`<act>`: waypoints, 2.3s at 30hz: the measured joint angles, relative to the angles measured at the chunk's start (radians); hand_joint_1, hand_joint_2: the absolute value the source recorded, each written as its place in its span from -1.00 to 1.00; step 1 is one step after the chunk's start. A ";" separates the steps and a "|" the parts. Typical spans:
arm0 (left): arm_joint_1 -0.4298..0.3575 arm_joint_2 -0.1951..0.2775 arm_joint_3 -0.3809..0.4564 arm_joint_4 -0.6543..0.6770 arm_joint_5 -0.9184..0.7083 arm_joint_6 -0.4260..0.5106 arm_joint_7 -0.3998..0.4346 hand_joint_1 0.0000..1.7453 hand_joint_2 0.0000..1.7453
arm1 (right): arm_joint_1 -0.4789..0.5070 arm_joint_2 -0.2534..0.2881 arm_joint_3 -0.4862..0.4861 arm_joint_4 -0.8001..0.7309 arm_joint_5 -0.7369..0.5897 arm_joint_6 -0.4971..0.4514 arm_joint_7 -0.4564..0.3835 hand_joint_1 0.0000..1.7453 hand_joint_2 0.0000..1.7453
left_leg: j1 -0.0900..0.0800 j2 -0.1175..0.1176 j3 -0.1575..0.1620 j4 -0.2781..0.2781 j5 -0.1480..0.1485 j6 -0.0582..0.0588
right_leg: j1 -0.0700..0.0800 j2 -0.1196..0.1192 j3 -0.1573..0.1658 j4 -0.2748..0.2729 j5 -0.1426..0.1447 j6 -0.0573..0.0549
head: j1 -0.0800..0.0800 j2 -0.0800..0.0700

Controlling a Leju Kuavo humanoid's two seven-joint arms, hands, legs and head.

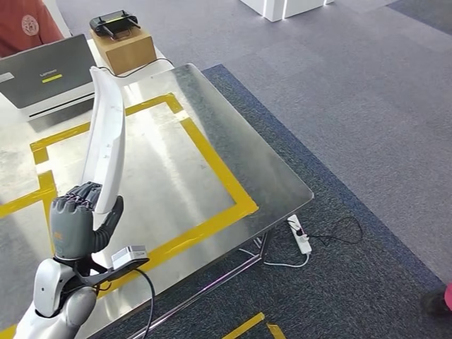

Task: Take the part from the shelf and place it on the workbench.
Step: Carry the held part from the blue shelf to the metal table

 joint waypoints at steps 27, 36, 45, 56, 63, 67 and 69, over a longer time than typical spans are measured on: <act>-0.008 0.002 -0.004 0.008 0.004 -0.001 0.000 1.00 1.00 | 0.000 0.000 -0.002 0.000 0.012 0.001 -0.016 -1.00 -1.00 | 0.006 -0.029 0.013 -0.015 0.005 0.027 | -0.007 -0.009 -0.109 0.216 -0.076 0.029 | 0.006 0.000; -0.011 0.006 -0.008 0.008 0.005 -0.001 0.000 1.00 1.00 | 0.001 0.000 -0.002 0.000 0.020 0.001 -0.017 -1.00 -1.00 | 0.007 -0.024 -0.022 0.049 -0.030 -0.021 | -0.015 0.007 0.020 -0.008 -0.005 -0.011 | 0.000 0.000; -0.021 0.008 -0.012 0.012 0.009 -0.012 0.002 1.00 1.00 | 0.001 -0.001 -0.002 0.000 0.022 0.009 -0.012 -1.00 -1.00 | 0.013 0.063 -0.017 0.051 0.001 -0.023 | -0.009 -0.059 0.035 -0.007 -0.022 -0.012 | -0.007 0.000; -0.035 0.011 -0.010 0.017 0.013 -0.014 0.007 1.00 1.00 | 0.000 -0.002 -0.003 0.000 0.012 0.023 -0.020 -1.00 -1.00 | 0.006 0.067 0.001 0.001 -0.003 -0.018 | -0.005 -0.061 0.038 -0.019 -0.018 0.000 | -0.004 0.000; -0.038 0.011 -0.010 0.026 0.006 -0.024 0.008 1.00 1.00 | 0.000 -0.002 -0.004 0.000 0.010 0.028 -0.020 -1.00 -1.00 | 0.005 0.067 0.001 0.002 -0.003 -0.015 | -0.006 -0.062 0.038 -0.021 -0.016 0.007 | -0.004 0.000; -0.045 0.019 -0.005 0.046 -0.047 -0.038 0.039 1.00 1.00 | 0.000 -0.002 -0.005 0.000 0.011 0.035 -0.018 -1.00 -1.00 | 0.006 0.067 0.001 0.002 -0.003 -0.014 | -0.005 -0.062 0.038 -0.021 -0.016 0.007 | -0.004 0.000; -0.051 0.026 0.002 0.063 -0.073 -0.046 0.058 1.00 1.00 | 0.000 -0.002 -0.006 0.000 0.011 0.036 -0.016 -1.00 -1.00 | 0.007 0.067 0.001 0.002 -0.002 -0.014 | -0.004 -0.061 0.038 -0.020 -0.016 0.007 | -0.004 0.000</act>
